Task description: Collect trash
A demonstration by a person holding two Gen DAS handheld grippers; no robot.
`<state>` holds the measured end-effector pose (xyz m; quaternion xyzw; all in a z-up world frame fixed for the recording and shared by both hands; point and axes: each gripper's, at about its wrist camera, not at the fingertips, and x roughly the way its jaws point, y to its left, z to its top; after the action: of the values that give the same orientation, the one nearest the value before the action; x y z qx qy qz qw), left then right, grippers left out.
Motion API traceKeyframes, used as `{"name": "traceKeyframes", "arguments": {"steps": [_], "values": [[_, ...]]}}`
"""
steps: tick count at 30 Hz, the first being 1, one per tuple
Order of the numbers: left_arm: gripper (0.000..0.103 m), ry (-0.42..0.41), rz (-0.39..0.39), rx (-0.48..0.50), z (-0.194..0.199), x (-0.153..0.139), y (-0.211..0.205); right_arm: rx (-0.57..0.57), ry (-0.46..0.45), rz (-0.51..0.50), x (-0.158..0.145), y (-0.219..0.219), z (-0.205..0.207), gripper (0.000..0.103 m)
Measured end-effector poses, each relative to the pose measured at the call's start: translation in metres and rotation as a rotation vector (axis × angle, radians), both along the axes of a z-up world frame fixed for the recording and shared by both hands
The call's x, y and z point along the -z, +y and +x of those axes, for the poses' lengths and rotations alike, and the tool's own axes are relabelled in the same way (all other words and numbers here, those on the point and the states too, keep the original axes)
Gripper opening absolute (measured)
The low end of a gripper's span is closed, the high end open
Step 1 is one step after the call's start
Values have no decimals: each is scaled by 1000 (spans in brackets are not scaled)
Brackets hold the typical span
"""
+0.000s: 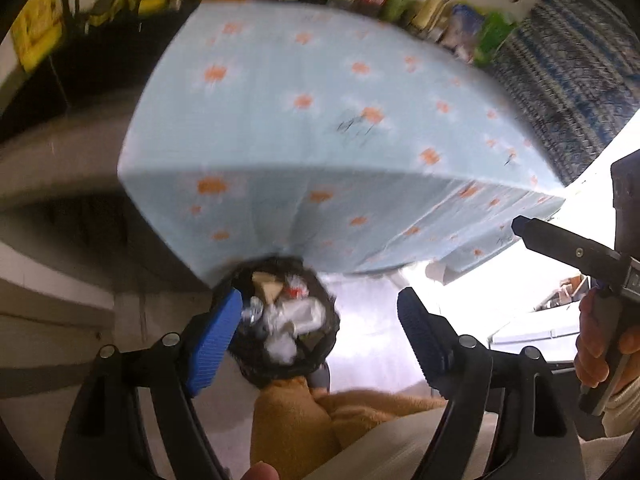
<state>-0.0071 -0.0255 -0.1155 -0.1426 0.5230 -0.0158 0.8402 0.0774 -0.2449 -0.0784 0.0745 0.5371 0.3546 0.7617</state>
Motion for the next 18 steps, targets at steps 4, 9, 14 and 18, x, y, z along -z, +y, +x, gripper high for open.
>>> {"name": "traceKeyframes", "arguments": {"steps": [4,9,14,18], "values": [[78,-54,59,14,0,-30,-18,1,-80,24,-29,-15,1,87],[93,-124,113,9,-7,-71,-36,-3,-168,39,-61,-30,-3,92],[96,-211,139,-20,-17,-110,-47,24,-241,10,-87,-48,-6,98],[96,-245,168,-26,-17,-125,-54,43,-286,-18,-101,-57,-5,98]]}}
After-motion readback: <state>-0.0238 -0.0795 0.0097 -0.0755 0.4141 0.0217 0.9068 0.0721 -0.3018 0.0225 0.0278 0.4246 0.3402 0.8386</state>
